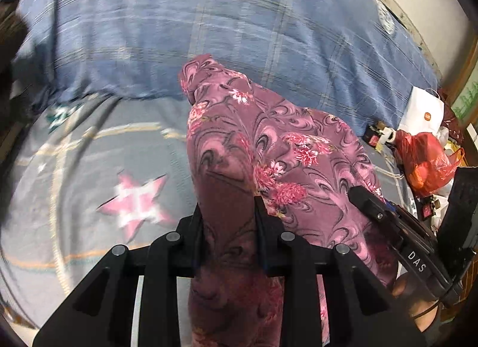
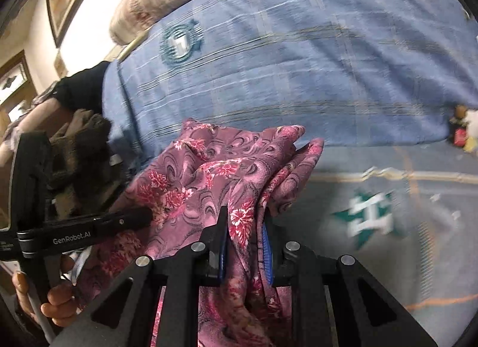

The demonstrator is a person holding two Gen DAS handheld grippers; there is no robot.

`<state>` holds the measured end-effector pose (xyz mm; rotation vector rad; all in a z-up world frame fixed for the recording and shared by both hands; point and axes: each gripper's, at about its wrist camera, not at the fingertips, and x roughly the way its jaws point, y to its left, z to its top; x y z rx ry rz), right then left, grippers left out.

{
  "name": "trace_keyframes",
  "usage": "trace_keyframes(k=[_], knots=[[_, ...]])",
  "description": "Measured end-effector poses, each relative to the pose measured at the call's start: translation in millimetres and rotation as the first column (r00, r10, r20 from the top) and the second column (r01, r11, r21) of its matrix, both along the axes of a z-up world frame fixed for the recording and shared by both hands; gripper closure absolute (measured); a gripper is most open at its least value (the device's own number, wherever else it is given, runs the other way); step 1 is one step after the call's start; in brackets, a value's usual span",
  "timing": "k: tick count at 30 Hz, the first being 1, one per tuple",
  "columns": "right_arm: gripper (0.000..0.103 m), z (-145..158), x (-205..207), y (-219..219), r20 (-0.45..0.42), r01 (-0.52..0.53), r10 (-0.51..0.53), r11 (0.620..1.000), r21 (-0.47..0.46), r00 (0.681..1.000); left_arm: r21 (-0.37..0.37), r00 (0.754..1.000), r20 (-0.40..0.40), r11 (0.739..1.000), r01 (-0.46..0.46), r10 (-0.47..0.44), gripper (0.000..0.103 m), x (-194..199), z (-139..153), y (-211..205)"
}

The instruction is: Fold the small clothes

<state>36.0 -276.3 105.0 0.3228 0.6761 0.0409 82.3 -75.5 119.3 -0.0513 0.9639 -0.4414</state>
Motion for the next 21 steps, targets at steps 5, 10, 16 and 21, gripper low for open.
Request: trace_keyframes(k=[5,10,16,21], knots=[[0.083,-57.6,6.9,41.7,-0.106,-0.065,0.07,0.997,0.047,0.992,0.014,0.993,-0.094,0.998,-0.064,0.065,0.075,-7.2,-46.3,60.0],[0.072,-84.1,7.1,46.5,-0.188,-0.051,0.06,0.997,0.053,0.98,-0.077,0.977,-0.207,0.994,-0.075,0.057,0.063,-6.9,-81.5,102.2],[0.07,-59.6,24.9,16.3,-0.125,0.034,-0.014,0.987,0.157,0.992,-0.092,0.994,-0.104,0.995,-0.047,0.037,0.06,15.5,-48.9,98.1],[0.095,-83.0,74.8,15.1,-0.193,0.052,-0.012,0.978,0.203,0.981,0.017,0.993,-0.109,0.999,-0.04,0.042,0.059,59.8,-60.4,59.6]])
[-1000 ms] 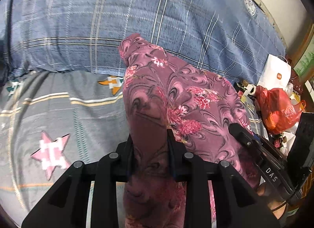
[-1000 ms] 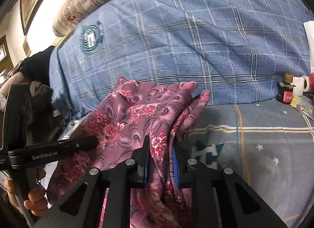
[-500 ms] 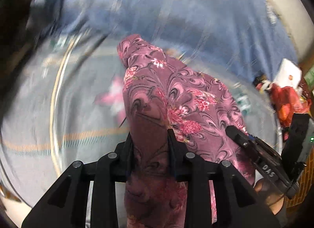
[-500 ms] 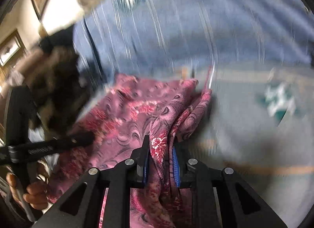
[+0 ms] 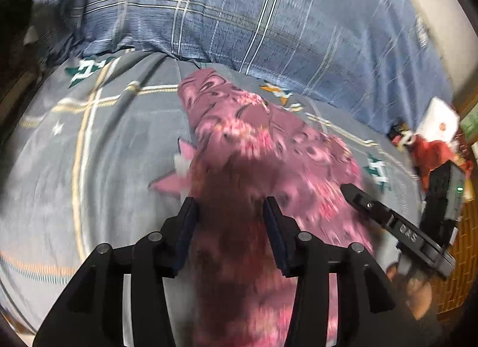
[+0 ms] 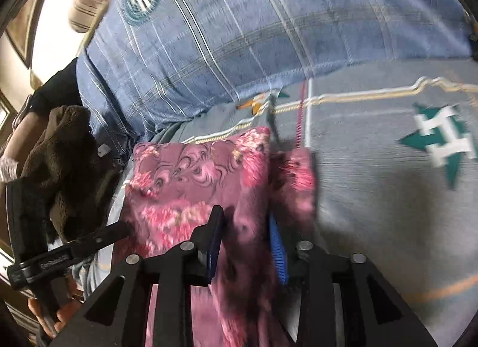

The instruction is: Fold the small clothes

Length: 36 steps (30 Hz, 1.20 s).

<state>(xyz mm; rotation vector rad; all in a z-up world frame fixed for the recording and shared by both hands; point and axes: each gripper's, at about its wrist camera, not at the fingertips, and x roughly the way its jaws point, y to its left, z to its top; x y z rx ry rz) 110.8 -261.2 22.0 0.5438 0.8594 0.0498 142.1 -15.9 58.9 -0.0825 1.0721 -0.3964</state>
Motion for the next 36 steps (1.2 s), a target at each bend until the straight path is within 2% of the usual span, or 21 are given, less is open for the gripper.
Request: trace_keyframes(k=[3,4,5,7,8,10,11,12,14,18,19,22,23,25,26,29,30,32,33,34,36], knots=[[0.095,15.2,1.0,-1.9,0.105,0.006,-0.006,1.0,0.001,0.994,0.061,1.0,0.024,0.998,-0.012,0.01,0.058,17.0,-3.4,-14.4],[0.095,17.1,-0.5,-5.7,0.126,0.022,-0.023,1.0,0.011,0.992,0.069,0.999,0.028,0.997,-0.018,0.016,0.053,24.2,-6.8,-17.3],[0.095,14.9,-1.1,-11.0,0.122,0.05,-0.051,0.999,0.014,0.991,0.066,0.999,0.024,0.998,-0.023,0.021,0.05,32.3,-12.6,-19.9],[0.095,-11.4,7.3,-24.3,0.028,0.093,-0.093,0.996,0.014,0.995,0.059,0.998,-0.027,0.997,-0.052,0.054,0.036,46.6,-32.0,-19.9],[0.096,-22.0,9.1,-27.1,-0.006,0.102,-0.102,0.995,0.012,0.995,0.034,0.996,-0.052,0.997,-0.066,0.068,0.034,49.7,-37.4,-18.3],[0.095,-27.2,5.1,-36.6,0.016,0.104,-0.106,0.991,0.086,0.994,-0.015,0.994,-0.063,0.996,-0.086,0.085,0.033,51.6,-38.6,-11.8],[0.093,-25.1,3.2,-38.8,0.008,0.11,-0.111,0.989,0.096,0.994,-0.007,0.995,-0.065,0.997,-0.079,0.078,0.033,50.0,-36.0,-10.2],[0.085,-20.2,0.0,-38.3,0.006,0.115,-0.116,0.99,0.086,0.993,0.001,0.995,-0.063,0.997,-0.075,0.075,0.033,47.0,-32.6,-8.5],[0.084,-6.7,-10.8,-35.8,0.027,0.118,-0.119,0.992,0.04,0.993,0.006,0.996,-0.052,0.998,-0.067,0.067,0.033,34.4,-22.7,-1.8],[0.084,7.7,-37.3,-22.2,0.144,0.03,-0.035,0.999,0.04,0.989,0.011,0.998,0.004,0.998,-0.058,0.058,0.033,-1.4,-6.8,12.4],[0.084,5.5,-38.4,-13.6,0.144,-0.002,0.0,1.0,0.016,0.99,0.021,0.998,0.012,0.998,-0.054,0.054,0.032,-11.9,-9.3,14.0],[0.087,-17.7,-31.5,8.0,0.048,-0.076,0.081,0.993,-0.091,0.996,0.069,0.999,0.004,0.997,-0.046,0.045,0.026,-26.2,-26.2,9.9],[0.088,-14.4,-34.4,9.6,0.072,-0.071,0.079,0.991,-0.114,0.994,0.076,0.999,0.007,0.996,-0.045,0.045,0.026,-31.9,-26.5,10.2],[0.087,-4.7,-36.1,9.5,0.027,-0.064,0.068,0.991,-0.119,0.997,0.086,0.999,0.004,0.995,-0.041,0.041,0.027,-38.1,-16.8,11.7],[0.085,1.4,-43.3,6.9,0.029,-0.052,0.055,0.994,-0.096,0.998,0.094,0.999,0.01,0.995,-0.036,0.035,0.027,-43.7,-12.0,12.9],[0.06,4.7,-67.1,1.9,0.014,-0.044,0.045,0.996,-0.08,0.999,0.149,0.998,0.059,0.989,-0.018,0.009,0.027,-67.7,-2.2,13.7],[0.057,1.5,-77.7,1.8,0.005,-0.041,0.041,0.996,-0.082,0.999,0.174,0.997,0.073,0.985,-0.011,-0.002,0.027,-78.7,-3.1,13.1],[0.057,-7.8,-94.3,3.2,-0.022,-0.048,0.047,0.996,-0.07,0.999,0.193,0.997,0.074,0.981,-0.001,-0.013,0.026,-89.0,-9.0,10.8],[0.06,-14.4,-100.1,4.4,-0.043,-0.057,0.054,0.997,-0.061,0.998,0.203,0.997,0.069,0.979,0.007,-0.021,0.026,-93.1,-13.3,8.5],[0.066,-18.2,-104.1,7.2,-0.054,-0.068,0.065,0.996,-0.059,0.996,0.209,0.998,0.064,0.978,0.01,-0.024,0.026,-95.1,-16.3,6.5],[0.08,-11.5,-113.5,11.4,0.005,-0.08,0.081,0.992,-0.096,0.997,0.207,0.998,0.058,0.978,0.001,-0.014,0.026,-97.4,-17.2,4.7]])
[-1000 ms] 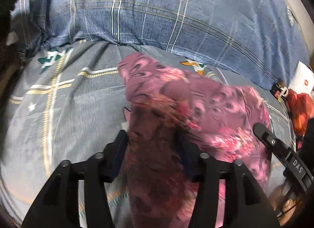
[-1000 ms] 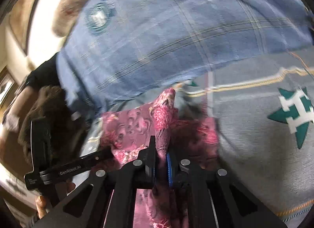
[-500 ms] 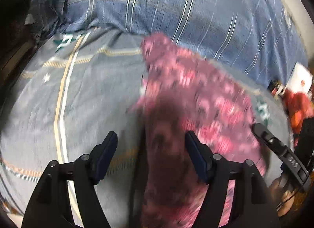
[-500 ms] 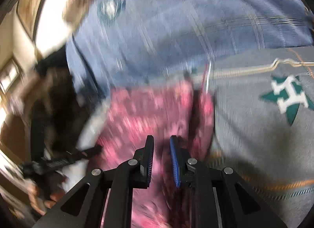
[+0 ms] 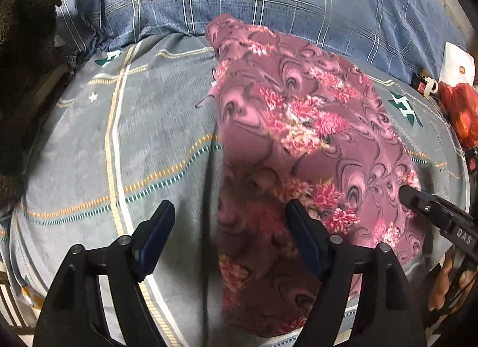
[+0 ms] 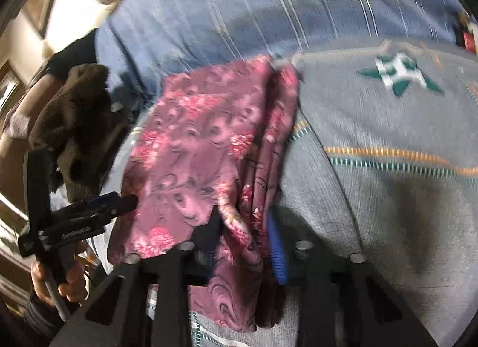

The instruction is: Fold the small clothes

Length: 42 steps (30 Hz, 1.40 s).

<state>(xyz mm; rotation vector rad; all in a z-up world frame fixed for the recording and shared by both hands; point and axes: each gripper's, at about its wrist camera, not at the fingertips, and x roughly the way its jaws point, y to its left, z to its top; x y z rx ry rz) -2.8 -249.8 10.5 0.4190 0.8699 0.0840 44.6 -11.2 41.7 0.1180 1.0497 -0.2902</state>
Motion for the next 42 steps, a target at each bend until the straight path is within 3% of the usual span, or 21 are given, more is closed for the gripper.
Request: trace_keyframes(k=[3,5,8,10,12,14,16,18,19,22,25,29,34,42], knots=[[0.102,19.3,-8.7,-5.1,0.086,0.036,-0.035,0.999,-0.014,0.996,0.003,1.0,0.003,1.0,0.002,-0.002,0.026,-0.8,0.4,1.5],[0.102,17.5,-7.0,-12.5,0.07,0.055,-0.054,0.998,-0.009,0.996,0.006,1.0,0.002,1.0,0.006,-0.006,0.026,-0.5,-2.8,2.1],[0.103,-1.8,-0.4,-10.4,-0.027,0.046,-0.047,0.997,-0.056,0.999,0.0,1.0,-0.004,1.0,0.002,-0.002,0.026,-1.6,-4.9,2.9],[0.101,-3.7,0.3,-6.1,-0.069,0.068,-0.078,0.988,-0.137,0.995,0.0,1.0,-0.004,1.0,0.003,-0.003,0.026,-0.9,-4.6,3.5],[0.097,4.0,-3.3,-5.3,-0.048,0.078,-0.084,0.991,-0.108,0.995,-0.004,1.0,-0.008,1.0,0.008,-0.008,0.025,-1.3,-4.4,3.9],[0.097,19.4,-10.4,-4.3,0.023,0.075,-0.074,0.996,-0.046,0.997,-0.008,1.0,-0.01,1.0,0.007,-0.007,0.024,-0.8,-5.0,4.6],[0.093,29.7,-13.5,1.1,0.074,0.063,-0.06,0.997,-0.043,0.995,-0.009,1.0,-0.011,1.0,0.005,-0.005,0.023,0.4,-6.4,4.4],[0.076,32.9,-11.4,11.8,0.101,0.033,-0.028,0.998,-0.05,0.995,-0.013,1.0,-0.014,1.0,0.001,-0.001,0.022,0.8,-7.5,4.4],[0.073,29.4,-9.9,16.6,0.098,0.023,-0.017,0.998,-0.057,0.995,-0.016,1.0,-0.015,1.0,-0.001,0.001,0.021,1.3,-8.2,5.2],[0.073,-0.1,4.7,26.1,-0.002,-0.003,0.003,0.995,-0.102,1.0,-0.024,1.0,-0.017,1.0,-0.003,0.002,0.018,1.1,-10.1,8.0],[0.074,-3.0,1.8,25.1,0.015,-0.002,0.003,0.993,-0.122,1.0,-0.04,0.999,-0.037,0.999,-0.002,0.0,0.016,0.6,-12.1,13.9],[0.072,16.5,5.0,8.5,0.029,0.028,-0.026,0.997,-0.065,0.999,-0.104,0.999,-0.053,0.995,0.005,-0.011,0.016,5.1,1.2,25.9],[0.07,30.7,39.7,-21.6,0.058,0.118,-0.12,0.992,0.035,0.991,-0.093,1.0,0.004,0.996,-0.008,0.008,0.016,35.5,25.8,18.7],[0.069,2.7,124.3,-35.8,-0.022,0.194,-0.192,0.976,0.103,0.981,-0.076,0.996,-0.081,0.996,-0.041,0.034,0.016,106.7,18.5,-12.3]])
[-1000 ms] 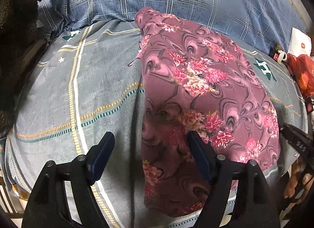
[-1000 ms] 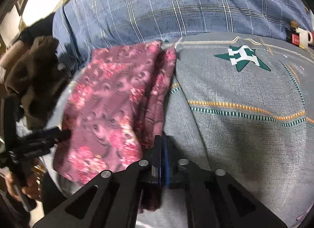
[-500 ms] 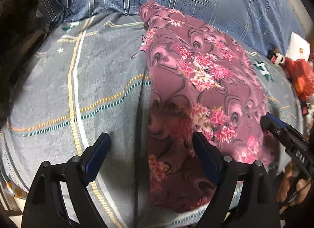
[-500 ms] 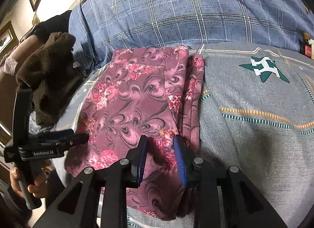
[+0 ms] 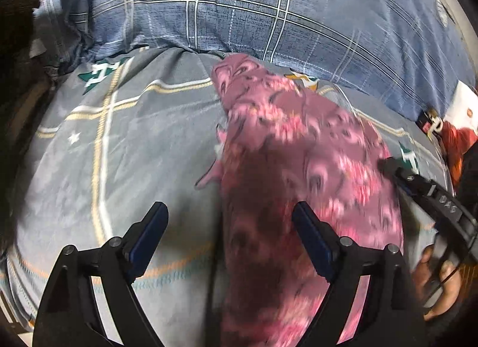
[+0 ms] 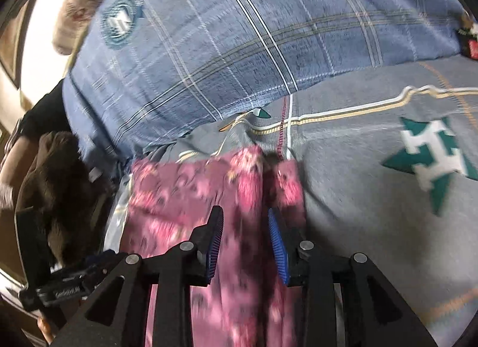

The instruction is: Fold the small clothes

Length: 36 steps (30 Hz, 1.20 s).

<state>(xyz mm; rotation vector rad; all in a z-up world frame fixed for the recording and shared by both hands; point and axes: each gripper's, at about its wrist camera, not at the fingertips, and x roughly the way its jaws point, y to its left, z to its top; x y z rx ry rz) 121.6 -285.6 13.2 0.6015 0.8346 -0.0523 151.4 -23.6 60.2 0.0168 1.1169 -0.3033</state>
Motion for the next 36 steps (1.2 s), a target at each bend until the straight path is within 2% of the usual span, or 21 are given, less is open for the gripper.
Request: trace_keyframes(k=[2,4,5,7,9,11,13,16,17,20,24,26,27,29,30,31,32,34,35,36], knots=[[0.07,-7.8,14.5,-1.3,-0.007,-0.003,0.004,0.999,0.045,1.0,0.004,1.0,0.007,1.0,-0.001,0.001,0.016,13.2,1.6,-6.0],[0.078,-11.2,25.5,-2.1,-0.016,-0.011,0.012,0.998,0.067,1.0,0.018,1.0,0.021,1.0,-0.004,0.003,0.016,25.6,4.1,-12.5],[0.094,-9.5,29.1,-2.6,-0.006,-0.017,0.017,0.998,0.063,1.0,0.02,1.0,0.024,1.0,-0.006,0.005,0.016,30.7,5.3,-14.5],[0.094,1.0,28.3,-3.7,0.046,-0.03,0.027,0.998,0.062,0.999,0.014,0.999,0.036,1.0,-0.011,0.011,0.016,41.7,7.7,-16.9],[0.094,16.3,17.0,-6.1,0.142,-0.028,0.015,0.996,0.09,0.99,0.006,0.999,0.04,1.0,-0.023,0.022,0.016,52.2,8.8,-18.6],[0.095,20.2,7.0,-11.6,0.174,0.014,-0.032,0.995,0.102,0.984,0.023,0.999,0.042,0.999,-0.033,0.032,0.016,62.4,3.0,-23.3],[0.095,4.0,4.7,-23.9,0.128,0.084,-0.099,0.989,0.121,0.987,0.057,0.999,0.03,0.997,-0.044,0.042,0.016,72.1,-10.4,-29.2],[0.095,-26.5,10.7,-34.7,0.011,0.135,-0.138,0.982,0.13,0.99,0.065,0.998,-0.014,0.996,-0.055,0.056,0.015,82.0,-28.6,-32.1],[0.094,-25.3,9.6,-36.4,0.017,0.133,-0.137,0.98,0.152,0.99,0.06,0.998,-0.014,0.997,-0.058,0.059,0.016,80.1,-28.1,-31.1],[0.088,-4.5,1.0,-33.2,0.03,0.123,-0.126,0.988,0.093,0.992,0.046,0.999,0.003,0.998,-0.051,0.051,0.016,69.2,-12.7,-19.8],[0.088,15.7,-28.1,-25.2,0.161,-0.02,-0.005,0.988,0.155,0.987,0.016,0.997,0.07,1.0,0.012,-0.013,0.016,31.1,8.1,-9.1],[0.088,9.2,-31.4,-13.2,0.143,-0.076,0.056,0.987,0.14,0.988,0.024,0.996,0.069,0.999,0.049,-0.051,0.016,10.7,1.2,-12.5],[0.089,1.1,-29.6,-5.3,0.104,-0.095,0.083,0.989,0.115,0.991,0.035,0.996,0.058,0.997,0.062,-0.064,0.016,4.8,-5.8,-16.3],[0.098,-16.1,-24.7,9.3,0.005,-0.116,0.116,0.993,0.026,0.993,0.084,0.996,0.031,0.993,0.08,-0.083,0.015,-1.5,-25.3,-23.1],[0.098,-11.9,-28.0,12.4,0.03,-0.111,0.111,0.994,0.0,0.993,0.082,0.997,0.036,0.994,0.071,-0.074,0.015,-3.4,-26.4,-21.6],[0.097,-5.7,-30.9,14.1,0.009,-0.102,0.102,0.995,-0.016,0.995,0.074,0.997,0.033,0.995,0.063,-0.065,0.016,-4.2,-22.6,-20.0],[0.089,-0.9,-35.6,14.6,0.004,-0.098,0.098,0.995,-0.017,0.995,0.072,0.997,0.027,0.995,0.068,-0.07,0.016,-7.3,-15.9,-16.9],[0.081,11.4,-51.3,17.3,0.016,-0.118,0.119,0.992,-0.033,0.993,0.086,0.994,0.06,0.993,0.08,-0.086,0.016,-17.4,-2.6,-10.1],[0.07,15.3,-61.7,20.2,0.011,-0.132,0.133,0.99,-0.055,0.991,0.104,0.992,0.085,0.991,0.083,-0.092,0.016,-26.6,2.1,-6.1],[0.064,17.7,-74.5,22.8,0.007,-0.138,0.139,0.987,-0.081,0.99,0.107,0.99,0.099,0.99,0.089,-0.1,0.016,-36.3,4.9,-0.8]])
